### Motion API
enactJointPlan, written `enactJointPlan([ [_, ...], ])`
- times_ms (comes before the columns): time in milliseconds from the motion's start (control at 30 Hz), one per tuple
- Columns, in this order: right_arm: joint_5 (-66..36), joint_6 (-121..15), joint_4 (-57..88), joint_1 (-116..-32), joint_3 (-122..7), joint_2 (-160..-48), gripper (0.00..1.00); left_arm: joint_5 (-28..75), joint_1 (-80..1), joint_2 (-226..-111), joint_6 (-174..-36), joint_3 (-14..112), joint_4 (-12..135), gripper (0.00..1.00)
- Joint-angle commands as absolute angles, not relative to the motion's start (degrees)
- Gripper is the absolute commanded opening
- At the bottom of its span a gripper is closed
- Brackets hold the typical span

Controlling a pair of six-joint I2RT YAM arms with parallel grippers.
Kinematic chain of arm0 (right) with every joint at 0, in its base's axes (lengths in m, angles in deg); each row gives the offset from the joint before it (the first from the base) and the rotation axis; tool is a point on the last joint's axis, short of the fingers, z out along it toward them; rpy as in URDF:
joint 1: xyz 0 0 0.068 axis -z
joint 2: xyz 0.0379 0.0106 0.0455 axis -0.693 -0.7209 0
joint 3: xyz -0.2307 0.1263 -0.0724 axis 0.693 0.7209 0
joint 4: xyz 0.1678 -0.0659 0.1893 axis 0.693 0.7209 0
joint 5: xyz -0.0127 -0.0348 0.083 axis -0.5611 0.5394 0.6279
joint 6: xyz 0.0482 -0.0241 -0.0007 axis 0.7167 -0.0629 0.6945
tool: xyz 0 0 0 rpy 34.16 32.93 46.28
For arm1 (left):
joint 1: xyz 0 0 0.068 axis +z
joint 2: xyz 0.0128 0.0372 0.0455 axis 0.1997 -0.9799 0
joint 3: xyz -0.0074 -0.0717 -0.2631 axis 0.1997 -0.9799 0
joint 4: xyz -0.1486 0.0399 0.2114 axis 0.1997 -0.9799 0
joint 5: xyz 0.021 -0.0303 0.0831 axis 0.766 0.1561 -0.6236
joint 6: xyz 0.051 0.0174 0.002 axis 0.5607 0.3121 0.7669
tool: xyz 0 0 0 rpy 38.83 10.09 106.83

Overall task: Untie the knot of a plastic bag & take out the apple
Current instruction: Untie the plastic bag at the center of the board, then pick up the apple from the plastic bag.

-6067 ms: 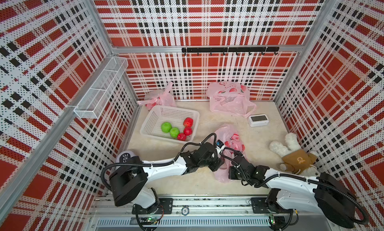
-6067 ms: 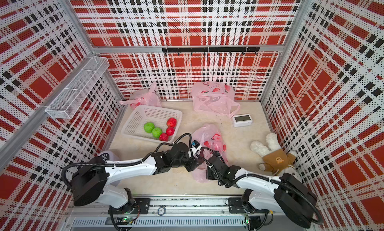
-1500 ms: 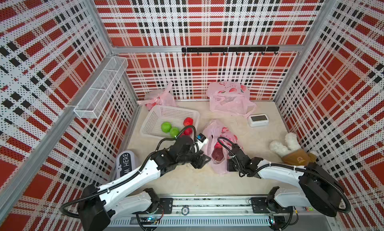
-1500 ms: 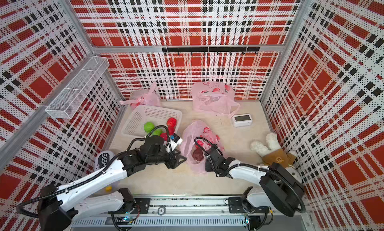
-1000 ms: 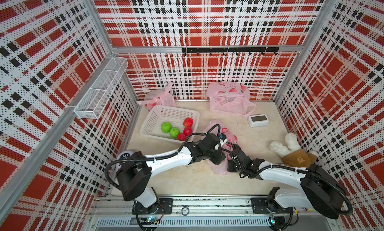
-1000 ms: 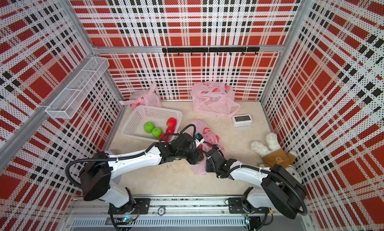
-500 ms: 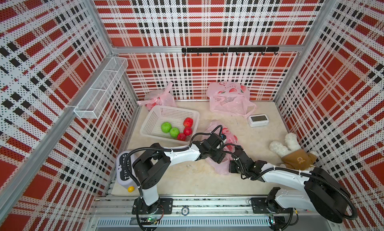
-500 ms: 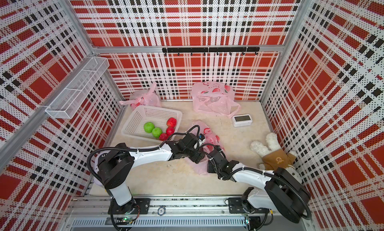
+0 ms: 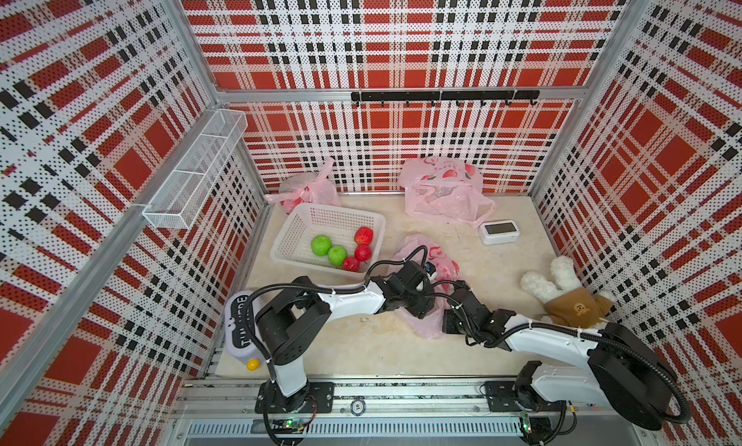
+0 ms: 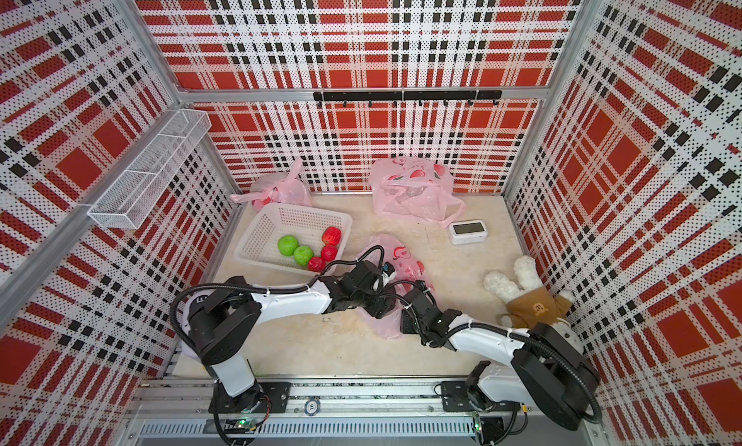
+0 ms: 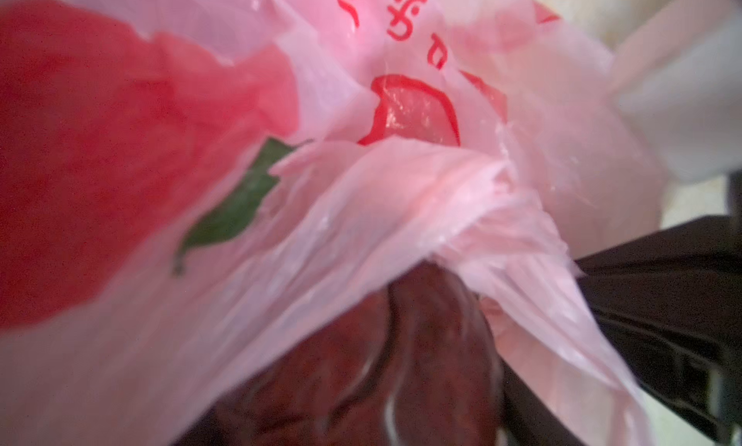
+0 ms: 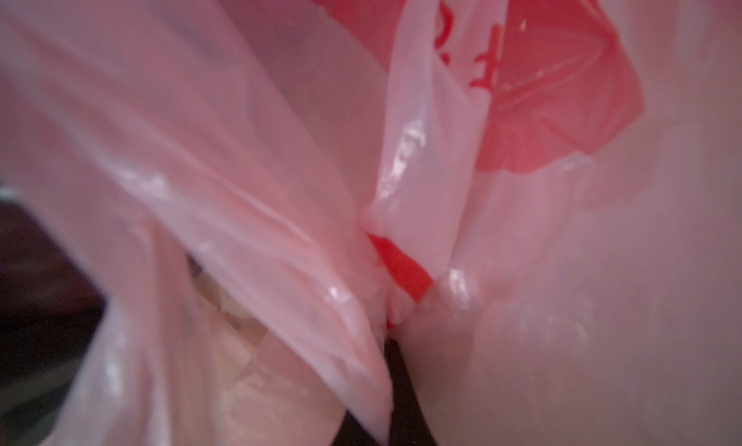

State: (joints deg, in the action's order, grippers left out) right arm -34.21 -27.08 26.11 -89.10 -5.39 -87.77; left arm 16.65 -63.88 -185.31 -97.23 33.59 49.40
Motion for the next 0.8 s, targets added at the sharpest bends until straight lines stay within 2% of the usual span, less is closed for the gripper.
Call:
enactJointPlan([
  [0,-35.7,-27.5,28.1,-89.1,-5.0,-86.7,0.0,19.0,-62.9,-177.3,-96.6,31.5,52.7,0.63],
  [300,-36.8,-28.3,29.6,-89.0,-6.5,-86.6,0.0,29.0,-55.6,-160.5,-93.0,29.7,43.5,0.62],
  [500,-36.1,-29.8,30.6,-89.1,-9.0,-88.2,0.0,35.2,-45.9,-155.2,-95.0,32.7,41.5,0.62],
  [600,-35.1,-31.2,32.0,-89.4,-10.7,-86.9,0.19,38.4,-36.0,-160.6,-96.8,36.6,40.0,0.61],
  [667,-35.7,-31.6,34.2,-89.6,-12.2,-84.8,0.36,41.7,-29.4,-166.7,-99.5,39.9,40.0,0.6],
  [767,-36.8,-32.8,38.5,-90.1,-14.9,-81.4,0.57,39.3,-21.9,-175.0,-102.6,44.7,40.1,0.59],
])
